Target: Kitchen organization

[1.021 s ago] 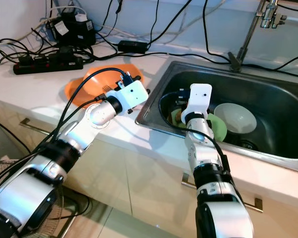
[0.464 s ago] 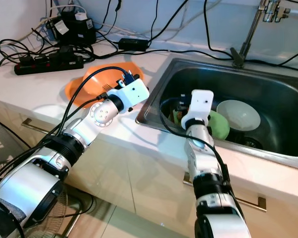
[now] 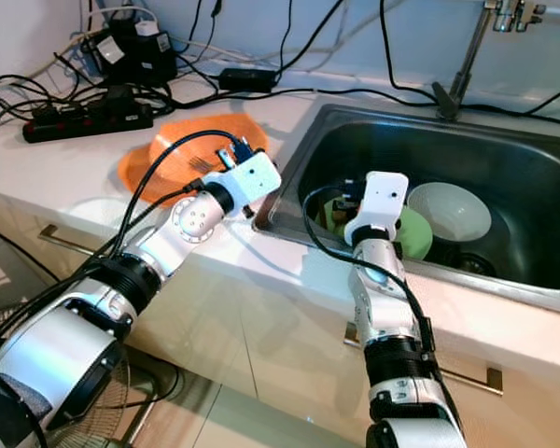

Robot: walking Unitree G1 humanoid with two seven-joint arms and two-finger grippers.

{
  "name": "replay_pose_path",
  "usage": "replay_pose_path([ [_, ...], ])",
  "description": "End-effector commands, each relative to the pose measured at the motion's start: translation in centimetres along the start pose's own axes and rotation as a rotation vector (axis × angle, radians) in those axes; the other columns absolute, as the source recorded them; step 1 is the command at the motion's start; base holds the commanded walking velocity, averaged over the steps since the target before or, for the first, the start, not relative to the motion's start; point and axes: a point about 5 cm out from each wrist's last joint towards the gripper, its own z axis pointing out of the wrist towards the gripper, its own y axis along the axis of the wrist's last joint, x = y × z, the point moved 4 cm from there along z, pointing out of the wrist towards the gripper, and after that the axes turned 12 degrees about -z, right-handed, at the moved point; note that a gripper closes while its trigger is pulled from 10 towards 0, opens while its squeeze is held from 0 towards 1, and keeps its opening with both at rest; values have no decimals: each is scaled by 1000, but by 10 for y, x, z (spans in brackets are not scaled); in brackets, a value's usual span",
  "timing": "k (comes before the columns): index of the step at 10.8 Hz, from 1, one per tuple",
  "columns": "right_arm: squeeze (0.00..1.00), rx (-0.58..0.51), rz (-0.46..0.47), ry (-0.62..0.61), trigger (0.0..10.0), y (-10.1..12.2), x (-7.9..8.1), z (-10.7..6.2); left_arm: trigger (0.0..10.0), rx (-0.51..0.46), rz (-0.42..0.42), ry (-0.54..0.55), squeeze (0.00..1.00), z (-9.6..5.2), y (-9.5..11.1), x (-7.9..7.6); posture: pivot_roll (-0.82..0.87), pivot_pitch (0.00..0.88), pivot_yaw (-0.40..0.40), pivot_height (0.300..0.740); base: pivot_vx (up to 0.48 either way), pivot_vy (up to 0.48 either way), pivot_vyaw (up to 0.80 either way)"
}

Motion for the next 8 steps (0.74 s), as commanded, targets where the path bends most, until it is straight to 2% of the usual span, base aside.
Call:
replay_pose_path([
  [1,0,42,0,3,10000,-10,3,-6,0,-20,13,19,0,3,8,7,93,78,107,740,0,0,0],
  [3,0,47,5,1,10000,-11,3,-7,0,-35,20,45,0,4,12,13,97,73,107,740,0,0,0],
  [6,0,49,11,11,10000,-9,8,-5,0,-92,49,111,0,4,27,33,107,58,102,740,0,0,0],
  [8,0,45,14,16,10000,-7,9,-2,0,-181,151,139,0,2,47,42,114,44,97,740,0,0,0],
])
